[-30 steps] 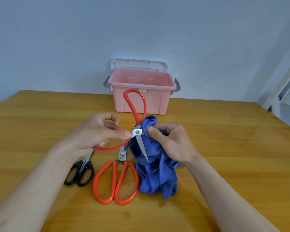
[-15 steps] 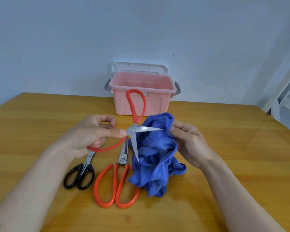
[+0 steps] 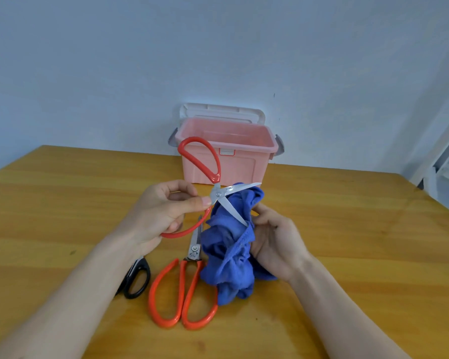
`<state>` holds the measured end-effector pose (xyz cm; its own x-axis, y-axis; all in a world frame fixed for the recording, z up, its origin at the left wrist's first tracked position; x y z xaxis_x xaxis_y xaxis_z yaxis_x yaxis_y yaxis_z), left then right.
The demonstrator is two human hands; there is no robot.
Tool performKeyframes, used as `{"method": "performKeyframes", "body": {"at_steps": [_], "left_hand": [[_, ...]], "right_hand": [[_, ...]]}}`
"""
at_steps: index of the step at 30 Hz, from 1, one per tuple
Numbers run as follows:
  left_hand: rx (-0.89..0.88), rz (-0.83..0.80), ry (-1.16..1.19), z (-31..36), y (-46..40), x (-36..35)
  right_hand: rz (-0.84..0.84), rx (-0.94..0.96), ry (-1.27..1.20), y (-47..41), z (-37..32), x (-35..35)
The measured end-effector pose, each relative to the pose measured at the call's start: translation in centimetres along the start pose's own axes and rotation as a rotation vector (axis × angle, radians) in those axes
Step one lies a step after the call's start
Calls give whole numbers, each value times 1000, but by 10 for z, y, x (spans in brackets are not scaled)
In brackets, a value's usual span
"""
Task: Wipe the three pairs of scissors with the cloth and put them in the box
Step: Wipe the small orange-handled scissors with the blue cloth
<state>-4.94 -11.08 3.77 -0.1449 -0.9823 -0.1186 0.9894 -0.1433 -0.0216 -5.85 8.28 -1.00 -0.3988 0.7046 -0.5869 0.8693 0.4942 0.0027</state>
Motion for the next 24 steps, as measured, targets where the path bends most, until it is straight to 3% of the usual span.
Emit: {"method": "performKeyframes", "body": {"at_steps": [9,16,24], "left_hand": [[-134,110,179,-4,1,-13],[-213,154,346,3,7,-20],[-274,212,229,-8,6,-27]], "right_hand": [[-83,37,-100,0,17,-9],[-26,3,-98,0,23,-13],[-15,12,98,0,35,-30]]}}
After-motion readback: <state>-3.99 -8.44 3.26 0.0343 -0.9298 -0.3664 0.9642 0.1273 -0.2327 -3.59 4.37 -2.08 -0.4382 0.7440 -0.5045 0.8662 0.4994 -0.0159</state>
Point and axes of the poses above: each hand's wrist, its own y-axis away from the middle knuckle, its own x-axis out of the back of the hand, z = x × y, the point moved 3 cm from there along -y, towards the middle knuckle, and after that the axes turned 4 degrees about -z, right-handed, at the moved point
